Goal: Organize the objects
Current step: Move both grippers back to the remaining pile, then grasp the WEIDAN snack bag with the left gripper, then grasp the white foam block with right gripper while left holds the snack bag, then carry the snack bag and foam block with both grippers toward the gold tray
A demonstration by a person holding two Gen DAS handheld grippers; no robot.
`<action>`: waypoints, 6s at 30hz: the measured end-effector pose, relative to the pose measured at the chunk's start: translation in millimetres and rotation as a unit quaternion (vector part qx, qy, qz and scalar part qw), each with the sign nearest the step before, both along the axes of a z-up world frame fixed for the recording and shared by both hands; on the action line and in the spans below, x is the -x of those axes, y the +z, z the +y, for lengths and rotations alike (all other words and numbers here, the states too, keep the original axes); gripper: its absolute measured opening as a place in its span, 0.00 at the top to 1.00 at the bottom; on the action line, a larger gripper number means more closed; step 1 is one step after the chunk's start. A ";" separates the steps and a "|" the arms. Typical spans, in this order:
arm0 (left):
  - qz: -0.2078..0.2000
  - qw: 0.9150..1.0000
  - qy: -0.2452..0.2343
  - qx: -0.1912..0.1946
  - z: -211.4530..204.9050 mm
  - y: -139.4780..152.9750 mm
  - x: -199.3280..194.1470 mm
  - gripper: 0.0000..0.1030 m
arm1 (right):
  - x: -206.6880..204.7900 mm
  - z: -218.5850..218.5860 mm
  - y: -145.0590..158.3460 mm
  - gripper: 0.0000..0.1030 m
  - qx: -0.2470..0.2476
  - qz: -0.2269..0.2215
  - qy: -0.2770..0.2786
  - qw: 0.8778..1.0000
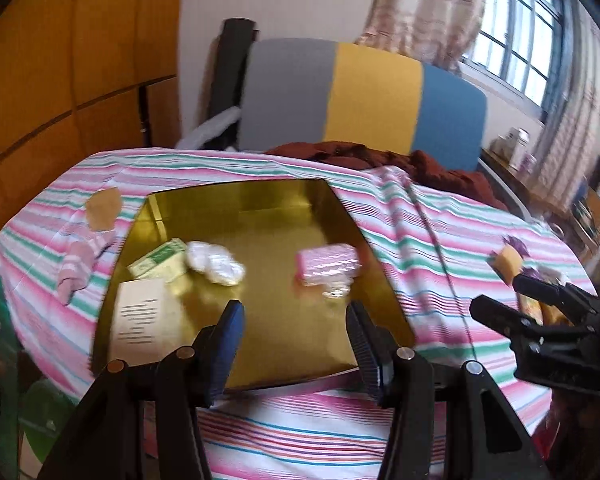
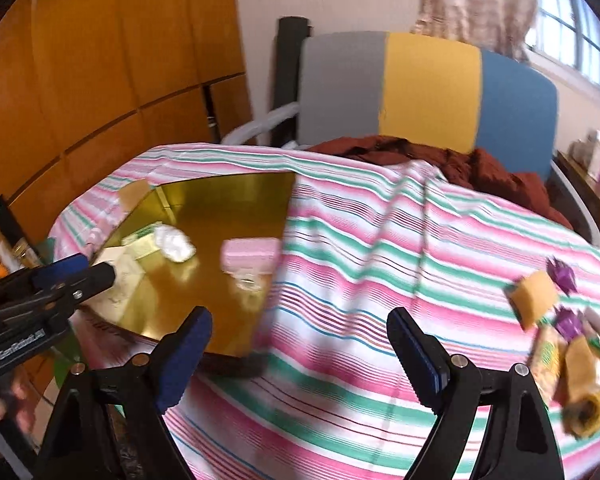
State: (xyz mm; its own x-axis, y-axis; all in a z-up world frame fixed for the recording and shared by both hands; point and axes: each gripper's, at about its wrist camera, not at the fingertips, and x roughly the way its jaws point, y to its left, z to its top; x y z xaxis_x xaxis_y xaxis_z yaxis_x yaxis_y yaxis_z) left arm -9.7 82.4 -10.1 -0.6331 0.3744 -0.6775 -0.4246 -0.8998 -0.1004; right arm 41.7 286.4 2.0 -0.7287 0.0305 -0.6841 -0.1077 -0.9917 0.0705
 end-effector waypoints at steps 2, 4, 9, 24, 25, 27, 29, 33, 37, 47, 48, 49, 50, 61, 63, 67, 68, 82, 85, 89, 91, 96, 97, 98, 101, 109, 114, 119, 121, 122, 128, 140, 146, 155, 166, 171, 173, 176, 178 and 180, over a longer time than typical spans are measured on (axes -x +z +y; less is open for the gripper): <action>-0.001 1.000 -0.020 0.001 12.1 -0.4 -2.4 0.48 | -6.0 16.2 -3.8 0.13 0.002 -0.006 -0.022 1.000; -0.003 0.999 -0.038 0.002 24.1 -1.4 -3.5 0.48 | -12.3 32.5 -7.1 0.13 0.008 -0.011 -0.044 0.999; -0.006 0.996 -0.083 0.009 52.3 -3.4 -10.5 0.48 | -29.9 70.8 -11.7 0.13 0.015 -0.018 -0.094 0.995; -0.048 0.950 -0.304 0.045 194.4 -32.3 -41.1 0.48 | -140.0 203.8 12.2 0.08 0.027 -0.019 -0.272 0.962; -0.052 0.947 -0.315 0.045 202.2 -33.6 -43.2 0.48 | -145.8 211.0 14.9 0.08 0.024 -0.017 -0.285 0.958; -0.059 0.935 -0.346 0.046 226.7 -38.9 -51.0 0.48 | -160.1 229.0 22.2 0.05 0.021 -0.007 -0.315 0.949; -0.067 0.926 -0.368 0.045 245.9 -43.8 -55.9 0.48 | -170.8 246.6 25.6 0.04 0.020 -0.003 -0.345 0.938; -0.086 0.913 -0.395 0.046 284.4 -54.3 -62.7 0.48 | -183.5 273.0 21.1 0.04 0.038 0.001 -0.379 0.924; -0.089 0.903 -0.416 0.057 319.0 -64.0 -67.9 0.48 | -189.1 287.8 10.4 0.04 0.075 0.003 -0.379 0.922; -0.115 0.890 -0.431 0.091 388.1 -92.5 -64.7 0.47 | -197.4 301.9 -3.3 0.04 0.164 0.034 -0.371 0.914; -0.114 0.891 -0.430 0.091 392.0 -93.7 -63.4 0.47 | -196.8 301.8 -3.3 0.04 0.164 0.034 -0.368 0.914; -0.111 0.892 -0.429 0.090 395.3 -93.8 -61.8 0.47 | -196.4 301.3 -3.6 0.04 0.165 0.033 -0.366 0.915; -0.107 0.893 -0.429 0.088 397.8 -93.7 -60.2 0.47 | -196.0 301.0 -3.7 0.04 0.166 0.031 -0.366 0.915; -0.080 0.900 -0.424 0.056 358.5 -95.3 -55.2 0.55 | -194.2 303.2 -6.0 0.04 0.171 0.025 -0.363 0.915; -0.075 0.905 -0.416 0.049 339.7 -95.6 -55.6 0.55 | -193.9 303.4 -6.2 0.04 0.171 0.024 -0.363 0.916; -0.077 0.916 -0.392 0.034 307.0 -95.7 -55.0 0.55 | -192.7 303.0 -6.7 0.04 0.169 0.020 -0.363 0.916; -0.078 0.920 -0.384 0.028 296.8 -95.4 -54.5 0.55 | -192.5 303.1 -6.9 0.04 0.170 0.019 -0.363 0.916; -0.047 0.935 -0.350 0.011 252.2 -100.0 -61.0 0.55 | -194.3 304.4 -8.3 0.04 0.182 0.021 -0.367 0.912; -0.046 0.936 -0.350 0.005 250.4 -100.6 -61.3 0.55 | -193.6 304.3 -8.8 0.04 0.184 0.020 -0.368 0.911; -0.046 0.936 -0.349 0.001 249.6 -101.0 -61.4 0.55 | -193.1 305.1 -9.5 0.04 0.184 0.015 -0.372 0.910; -0.045 0.936 -0.349 0.000 249.9 -101.5 -61.3 0.55 | -192.9 306.4 -10.7 0.04 0.186 0.012 -0.375 0.908; -0.049 0.936 -0.350 -0.007 248.4 -102.5 -59.7 0.55 | -194.2 312.5 -16.3 0.04 0.208 -0.001 -0.384 0.900; -0.049 0.935 -0.350 -0.008 248.1 -102.6 -59.6 0.55 | -194.6 313.8 -17.1 0.04 0.212 -0.004 -0.386 0.898; -0.050 0.935 -0.350 -0.009 247.9 -102.7 -59.2 0.55 | -194.7 315.1 -17.9 0.04 0.215 -0.010 -0.389 0.896; -0.052 0.935 -0.350 -0.013 247.3 -103.1 -58.5 0.55 | -188.8 315.4 -15.9 0.04 0.205 -0.033 -0.395 0.895; -0.057 0.935 -0.351 -0.019 247.1 -103.8 -56.5 0.55 | -139.2 331.5 6.4 0.04 0.141 -0.061 -0.363 0.919; -0.060 0.934 -0.351 -0.022 247.1 -104.3 -54.6 0.55 | -93.7 380.9 -2.7 0.04 0.142 -0.114 -0.361 0.915; -0.059 0.934 -0.352 -0.021 247.8 -104.7 -55.0 0.55 | -53.5 415.7 -43.5 0.05 0.150 -0.220 -0.352 0.898; -0.059 0.934 -0.352 -0.021 247.9 -104.8 -55.4 0.55 | -50.2 418.1 -59.2 0.31 0.156 -0.245 -0.345 0.892; -0.058 0.934 -0.352 -0.020 248.0 -105.1 -55.8 0.55 | -50.3 416.5 -61.3 0.42 0.149 -0.246 -0.341 0.895; -0.056 0.935 -0.351 -0.018 247.6 -104.3 -56.0 0.56 | -77.6 392.1 -29.3 0.45 0.104 -0.177 -0.340 0.918; -0.023 0.952 -0.305 -0.027 211.4 -59.8 -54.2 0.58 | -74.7 266.4 24.3 0.44 0.101 -0.077 -0.197 0.972; -0.014 0.967 -0.251 -0.034 175.8 -38.1 -43.7 0.58 | -57.3 207.3 20.0 0.44 0.090 -0.058 -0.151 0.983; 0.007 0.984 -0.171 -0.050 114.1 -6.7 -23.9 0.58 | -28.6 149.6 11.9 0.44 0.114 -0.044 -0.098 0.988; 0.016 0.997 -0.058 -0.054 36.5 7.3 20.3 0.58 | 20.8 75.1 16.3 0.44 0.127 -0.042 -0.008 0.991; 0.014 0.999 -0.014 -0.048 1.5 8.3 44.8 0.58 | 44.3 36.7 13.1 0.44 0.124 -0.049 0.034 0.990; 0.013 0.999 0.002 -0.046 -10.8 8.7 55.9 0.58 | 53.3 23.2 10.8 0.44 0.123 -0.052 0.048 0.990; 0.011 0.999 0.019 -0.042 -25.5 9.5 68.2 0.58 | 63.6 5.7 6.9 0.44 0.119 -0.058 0.066 0.989; 0.008 0.999 0.026 -0.042 -31.8 9.9 75.6 0.58 | 69.5 -5.1 3.6 0.44 0.116 -0.062 0.078 0.988; 0.006 0.999 0.035 -0.036 -36.1 9.3 86.1 0.58 | 75.1 -16.4 0.9 0.44 0.112 -0.067 0.087 0.988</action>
